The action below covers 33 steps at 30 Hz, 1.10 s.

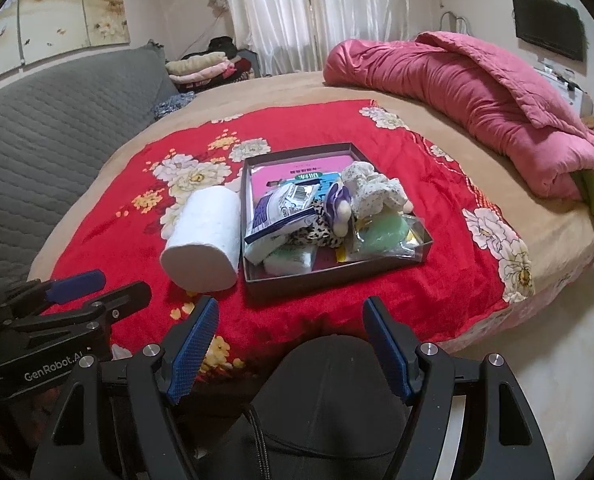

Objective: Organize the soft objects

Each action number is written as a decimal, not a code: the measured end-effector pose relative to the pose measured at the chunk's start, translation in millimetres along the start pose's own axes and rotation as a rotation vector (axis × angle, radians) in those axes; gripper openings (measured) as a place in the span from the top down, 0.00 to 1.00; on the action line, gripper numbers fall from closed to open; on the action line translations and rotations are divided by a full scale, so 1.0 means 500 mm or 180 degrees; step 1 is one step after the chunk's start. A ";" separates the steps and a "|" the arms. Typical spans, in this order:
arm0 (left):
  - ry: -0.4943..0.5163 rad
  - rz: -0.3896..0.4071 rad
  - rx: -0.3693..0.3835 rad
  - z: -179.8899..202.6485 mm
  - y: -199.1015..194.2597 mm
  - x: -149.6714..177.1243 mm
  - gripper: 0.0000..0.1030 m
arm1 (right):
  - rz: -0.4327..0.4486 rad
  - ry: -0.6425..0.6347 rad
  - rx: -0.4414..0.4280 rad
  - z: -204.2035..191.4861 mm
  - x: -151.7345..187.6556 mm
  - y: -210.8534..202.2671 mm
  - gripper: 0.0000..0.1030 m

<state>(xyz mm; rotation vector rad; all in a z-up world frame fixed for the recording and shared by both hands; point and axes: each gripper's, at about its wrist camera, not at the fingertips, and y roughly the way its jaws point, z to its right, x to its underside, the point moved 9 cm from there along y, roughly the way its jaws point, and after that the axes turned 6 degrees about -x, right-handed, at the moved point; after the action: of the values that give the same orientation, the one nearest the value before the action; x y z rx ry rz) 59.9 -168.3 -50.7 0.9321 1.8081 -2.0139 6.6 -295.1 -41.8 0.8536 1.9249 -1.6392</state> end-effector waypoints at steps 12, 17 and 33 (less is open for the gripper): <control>0.0059 0.0011 -0.0049 0.004 0.002 0.002 0.39 | -0.0020 0.0001 -0.0019 -0.005 0.004 0.007 0.27; 0.0024 -0.0026 -0.0041 0.001 0.008 0.006 0.39 | -0.0010 0.0025 -0.0015 0.001 0.005 0.007 0.27; 0.0011 -0.0114 -0.0040 -0.002 0.023 0.017 0.39 | -0.0029 0.0033 -0.0007 0.007 0.007 0.009 0.27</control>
<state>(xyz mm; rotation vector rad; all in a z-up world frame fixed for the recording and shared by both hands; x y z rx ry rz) 60.6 -167.9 -65.0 0.9064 1.8497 -2.0211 7.1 -297.4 -48.1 0.8555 1.9400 -1.6408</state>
